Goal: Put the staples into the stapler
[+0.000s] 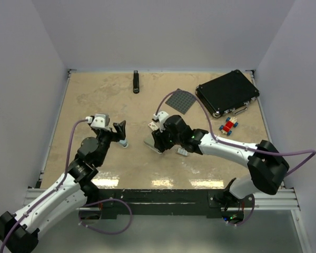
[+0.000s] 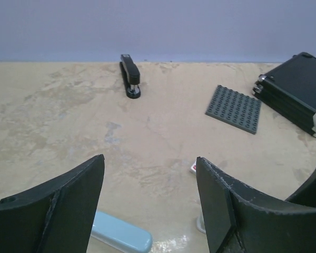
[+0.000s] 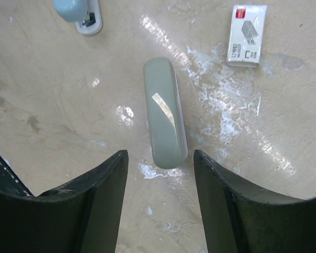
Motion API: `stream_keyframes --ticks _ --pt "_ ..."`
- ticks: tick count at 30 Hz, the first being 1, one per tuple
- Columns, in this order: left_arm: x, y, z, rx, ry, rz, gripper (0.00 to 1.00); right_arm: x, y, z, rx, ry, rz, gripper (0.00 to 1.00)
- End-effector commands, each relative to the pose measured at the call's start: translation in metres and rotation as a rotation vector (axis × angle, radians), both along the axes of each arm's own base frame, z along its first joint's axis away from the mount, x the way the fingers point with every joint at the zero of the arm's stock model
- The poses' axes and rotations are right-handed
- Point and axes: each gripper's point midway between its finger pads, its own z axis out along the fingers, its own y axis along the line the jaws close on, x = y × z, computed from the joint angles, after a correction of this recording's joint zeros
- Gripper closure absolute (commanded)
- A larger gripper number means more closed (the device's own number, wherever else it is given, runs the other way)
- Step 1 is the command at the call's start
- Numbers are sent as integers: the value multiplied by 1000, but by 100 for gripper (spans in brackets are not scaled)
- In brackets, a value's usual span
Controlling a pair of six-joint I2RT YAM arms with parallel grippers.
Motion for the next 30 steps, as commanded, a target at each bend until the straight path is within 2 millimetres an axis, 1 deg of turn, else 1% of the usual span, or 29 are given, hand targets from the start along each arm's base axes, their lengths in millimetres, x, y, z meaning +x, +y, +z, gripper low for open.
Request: stream_keyframes --ticks 1,2,3,4,5,6,7,8,9,10,12,14,20,24,26,27,28,29,30 --pt "5 26 32 95 -91 118 25 4 -5 16 -93 51 -46 43" --pt "5 32 33 108 -94 145 24 0 -9 6 -138 88 -47 43" --pt "6 35 34 126 -101 161 24 1 -9 7 -149 94 -44 44" --pt "6 37 34 129 -103 170 24 4 -4 13 -149 94 -43 44" --pt "6 40 31 137 -98 187 24 1 -7 5 -186 120 -40 44" --pt "6 40 29 136 -100 190 23 0 -6 5 -200 125 -31 45" --pt "7 40 26 139 -97 190 23 3 -2 10 -199 117 -22 45" --pt "8 38 17 149 -85 181 23 -1 -2 4 -231 138 -12 46" --pt "10 36 12 162 -70 181 22 -2 -1 2 -256 128 -6 46" --pt "11 35 12 170 -57 178 22 -1 3 5 -256 125 -2 45" --pt "16 34 12 183 -45 185 21 -5 3 -4 -296 148 6 46" --pt "18 35 12 194 -33 200 20 -4 4 -5 -314 147 0 45" --pt "17 37 12 184 -40 202 20 4 1 -15 -373 132 -31 49" --pt "18 35 10 189 -37 195 20 6 2 -22 -392 132 -22 57" --pt "18 35 11 190 -35 197 20 6 1 -29 -402 134 -18 60" --pt "18 35 10 192 -33 197 20 6 1 -32 -408 134 -17 66" --pt "19 35 10 193 -32 195 20 5 0 -37 -413 140 -16 69" --pt "18 35 10 192 -33 195 20 4 -2 -42 -423 144 -12 78" --pt "18 35 10 192 -33 195 20 3 -3 -46 -425 149 -12 83"
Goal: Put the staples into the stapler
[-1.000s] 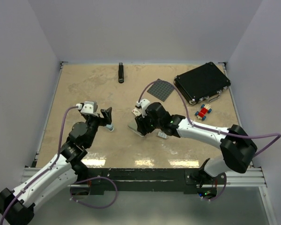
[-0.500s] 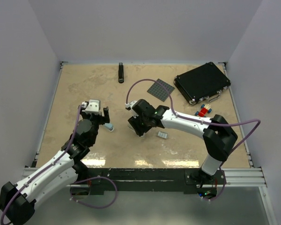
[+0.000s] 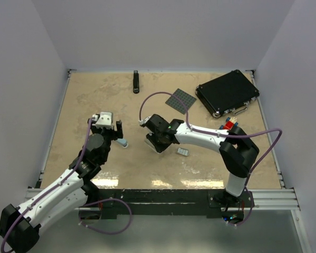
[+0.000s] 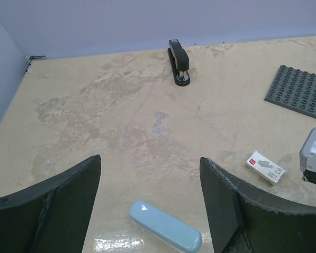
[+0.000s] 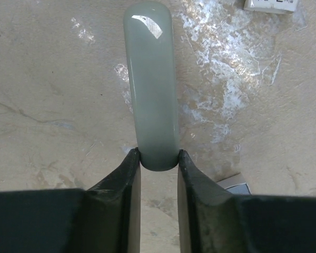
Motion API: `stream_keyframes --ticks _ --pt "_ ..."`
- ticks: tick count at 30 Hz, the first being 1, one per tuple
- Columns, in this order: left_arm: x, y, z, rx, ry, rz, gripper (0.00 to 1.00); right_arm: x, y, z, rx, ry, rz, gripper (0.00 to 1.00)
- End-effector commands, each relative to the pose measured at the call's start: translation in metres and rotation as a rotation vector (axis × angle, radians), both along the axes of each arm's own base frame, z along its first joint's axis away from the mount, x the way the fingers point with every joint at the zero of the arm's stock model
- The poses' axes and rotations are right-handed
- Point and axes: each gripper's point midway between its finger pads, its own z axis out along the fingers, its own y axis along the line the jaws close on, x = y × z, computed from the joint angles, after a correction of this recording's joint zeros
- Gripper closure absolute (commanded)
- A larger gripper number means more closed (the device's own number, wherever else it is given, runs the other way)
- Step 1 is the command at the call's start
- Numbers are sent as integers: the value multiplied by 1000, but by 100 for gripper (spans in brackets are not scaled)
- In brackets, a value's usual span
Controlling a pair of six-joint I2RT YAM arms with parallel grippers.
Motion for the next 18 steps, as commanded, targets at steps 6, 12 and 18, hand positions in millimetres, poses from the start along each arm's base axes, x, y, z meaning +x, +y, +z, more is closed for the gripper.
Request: stream_keyframes --ticks 6,12,18 --pt "5 3 27 -22 -65 22 20 -9 -17 -46 -77 38 0 91" --pt "6 2 26 -21 -61 20 20 -18 -23 -67 -98 77 -3 94" --pt "5 4 28 -28 -70 26 20 1 2 -25 -19 13 9 93"
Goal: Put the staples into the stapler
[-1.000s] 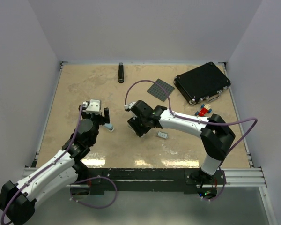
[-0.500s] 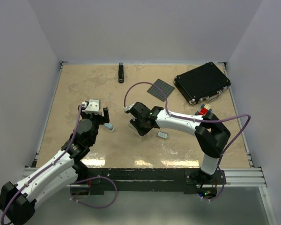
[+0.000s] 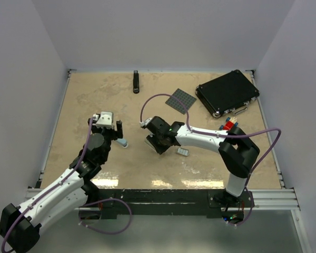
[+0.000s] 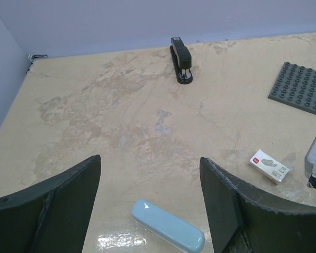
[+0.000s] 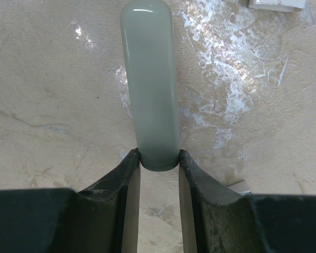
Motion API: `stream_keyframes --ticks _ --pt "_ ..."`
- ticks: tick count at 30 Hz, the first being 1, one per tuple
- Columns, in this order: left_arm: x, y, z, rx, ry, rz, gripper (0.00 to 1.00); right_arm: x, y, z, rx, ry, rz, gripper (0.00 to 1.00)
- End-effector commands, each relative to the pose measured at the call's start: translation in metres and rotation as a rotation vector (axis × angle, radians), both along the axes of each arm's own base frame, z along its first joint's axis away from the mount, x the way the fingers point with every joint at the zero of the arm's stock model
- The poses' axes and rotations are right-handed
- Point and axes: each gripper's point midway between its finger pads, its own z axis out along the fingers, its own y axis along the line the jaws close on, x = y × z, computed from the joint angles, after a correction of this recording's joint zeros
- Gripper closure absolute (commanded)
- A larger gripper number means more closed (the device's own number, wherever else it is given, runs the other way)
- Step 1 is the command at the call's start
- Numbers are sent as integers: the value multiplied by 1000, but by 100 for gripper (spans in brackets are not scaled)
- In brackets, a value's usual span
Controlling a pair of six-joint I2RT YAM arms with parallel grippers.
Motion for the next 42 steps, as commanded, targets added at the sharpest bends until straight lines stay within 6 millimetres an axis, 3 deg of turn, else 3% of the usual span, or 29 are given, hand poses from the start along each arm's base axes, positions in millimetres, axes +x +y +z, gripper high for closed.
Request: stream_keyframes --ticks 1,3,16,21,26,29,33,37,39,40,42 --pt "3 4 31 -43 -80 25 20 5 7 -6 -23 20 5 92" --pt "2 5 33 -49 -86 26 20 17 20 11 8 -20 3 89" --pt "-2 7 42 -88 -119 28 19 74 71 31 38 -125 -32 66" --pt "-3 8 47 -103 -133 25 19 96 101 55 111 -169 -24 55" --pt "-6 9 56 -131 -153 20 19 104 102 68 129 -173 -50 44" --pt "-9 11 62 -156 -168 20 16 112 92 84 182 -196 -113 42" --pt "-13 14 73 -198 -193 17 12 135 71 128 348 -259 -258 37" --pt "-21 25 85 -258 -232 39 6 166 10 159 439 -327 -487 24" --pt "-25 33 88 -282 -250 71 0 168 -22 174 443 -384 -563 11" --pt "-27 36 87 -288 -251 83 0 177 -48 180 424 -436 -641 7" --pt "-30 46 86 -308 -259 131 0 173 -83 201 439 -501 -717 2"
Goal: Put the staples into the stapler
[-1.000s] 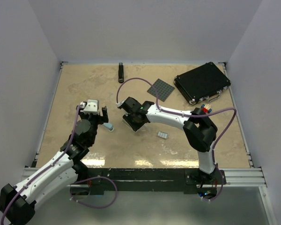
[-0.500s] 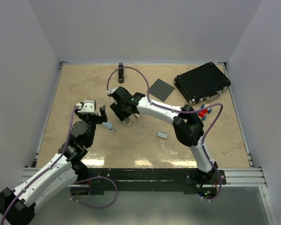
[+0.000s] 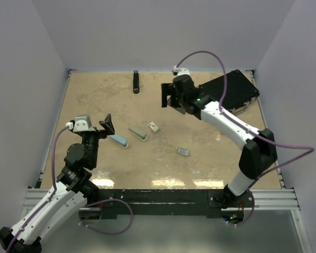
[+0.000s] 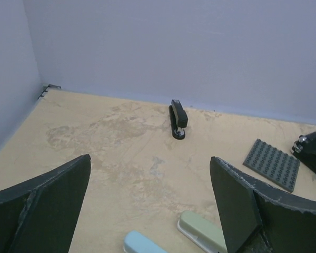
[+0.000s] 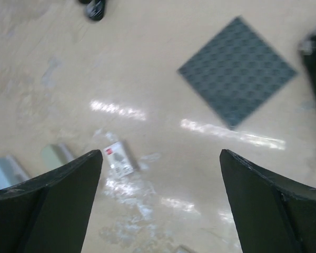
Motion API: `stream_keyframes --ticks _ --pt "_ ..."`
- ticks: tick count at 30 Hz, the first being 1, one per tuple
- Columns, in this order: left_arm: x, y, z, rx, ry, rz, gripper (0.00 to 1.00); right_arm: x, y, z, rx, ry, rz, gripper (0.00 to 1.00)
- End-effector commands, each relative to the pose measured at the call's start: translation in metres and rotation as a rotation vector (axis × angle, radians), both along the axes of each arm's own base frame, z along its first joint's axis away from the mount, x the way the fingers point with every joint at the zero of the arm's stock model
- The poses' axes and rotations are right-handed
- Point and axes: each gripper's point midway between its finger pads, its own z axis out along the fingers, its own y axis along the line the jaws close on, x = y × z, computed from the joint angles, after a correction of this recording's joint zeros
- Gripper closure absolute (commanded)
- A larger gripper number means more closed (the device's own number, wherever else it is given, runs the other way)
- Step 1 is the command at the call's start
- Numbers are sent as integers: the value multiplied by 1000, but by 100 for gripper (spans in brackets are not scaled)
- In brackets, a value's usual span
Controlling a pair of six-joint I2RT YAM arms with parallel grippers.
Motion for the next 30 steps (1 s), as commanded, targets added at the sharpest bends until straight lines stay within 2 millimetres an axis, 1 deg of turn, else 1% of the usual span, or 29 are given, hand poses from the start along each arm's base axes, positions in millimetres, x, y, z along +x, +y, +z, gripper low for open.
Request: stream_keyframes --ticks 1,2,3,4,5,6,7,8,9,10,12,13,14,15,16,17,18,19,20,22,23,26,27,30 --pt "-8 21 19 -116 -48 89 0 16 -82 58 79 -179 -321 1" --pt "-9 23 18 -121 -47 101 0 10 -100 55 77 -182 -375 1" --pt "-11 26 18 -126 -49 111 0 6 -126 78 116 -236 -434 2" --pt "-11 28 18 -128 -45 118 0 2 -142 87 121 -265 -455 1" --pt "-12 29 18 -129 -45 126 0 -5 -157 81 110 -266 -473 1" --pt "-13 33 18 -132 -41 149 0 -14 -183 106 146 -335 -520 1" --pt "-13 36 17 -129 -33 164 0 -20 -197 110 140 -357 -541 1" --pt "-14 39 19 -137 -30 180 0 -27 -210 100 127 -353 -565 1" --pt "-14 42 17 -138 -19 199 0 -34 -230 104 127 -370 -607 1" --pt "-14 43 15 -132 -3 207 0 -49 -242 118 143 -410 -624 1" --pt "-14 42 18 -122 11 202 0 -66 -262 114 118 -417 -672 1" --pt "-15 42 15 -114 31 203 0 -80 -270 125 128 -453 -686 1" --pt "-16 43 21 -121 31 207 0 -88 -274 117 113 -446 -694 1" --pt "-18 49 23 -128 32 235 0 -96 -279 113 99 -442 -706 1" --pt "-21 54 17 -111 64 262 0 -103 -282 114 108 -452 -714 2" --pt "-24 59 22 -119 60 286 0 -114 -285 115 124 -472 -717 2" --pt "-28 68 23 -123 61 333 0 -121 -288 116 135 -482 -728 2" --pt "-31 72 23 -119 68 350 0 -126 -289 117 140 -494 -727 2" --pt "-33 76 26 -122 65 364 0 -135 -292 121 159 -521 -726 2" --pt "-39 81 26 -117 67 378 0 -141 -292 123 163 -548 -709 3" --pt "-40 82 24 -117 67 377 0 -147 -294 129 171 -572 -703 3" --pt "-43 83 22 -151 55 372 0 -155 -296 128 156 -581 -695 3" --pt "-45 83 22 -161 53 369 0 -160 -295 131 166 -597 -685 3" --pt "-47 85 22 -208 41 375 0 -167 -293 128 175 -605 -663 3"
